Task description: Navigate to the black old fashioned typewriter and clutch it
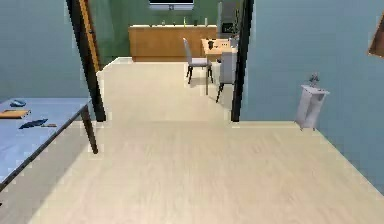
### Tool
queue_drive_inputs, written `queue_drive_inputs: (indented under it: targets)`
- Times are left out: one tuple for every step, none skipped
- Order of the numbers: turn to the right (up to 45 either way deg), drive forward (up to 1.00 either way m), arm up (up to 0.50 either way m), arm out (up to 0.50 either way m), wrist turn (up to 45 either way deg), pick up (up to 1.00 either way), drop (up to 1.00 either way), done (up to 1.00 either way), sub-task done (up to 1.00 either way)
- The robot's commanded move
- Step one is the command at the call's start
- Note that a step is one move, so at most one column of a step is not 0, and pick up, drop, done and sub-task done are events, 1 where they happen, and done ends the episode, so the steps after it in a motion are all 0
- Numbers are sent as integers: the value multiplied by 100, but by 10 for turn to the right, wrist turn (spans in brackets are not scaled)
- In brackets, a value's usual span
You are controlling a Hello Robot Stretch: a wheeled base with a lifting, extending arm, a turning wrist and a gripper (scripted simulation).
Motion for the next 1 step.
queue_drive_inputs:
  targets:
    - [450, 0, 0, 0, 0, 0, 0, 0, 0]
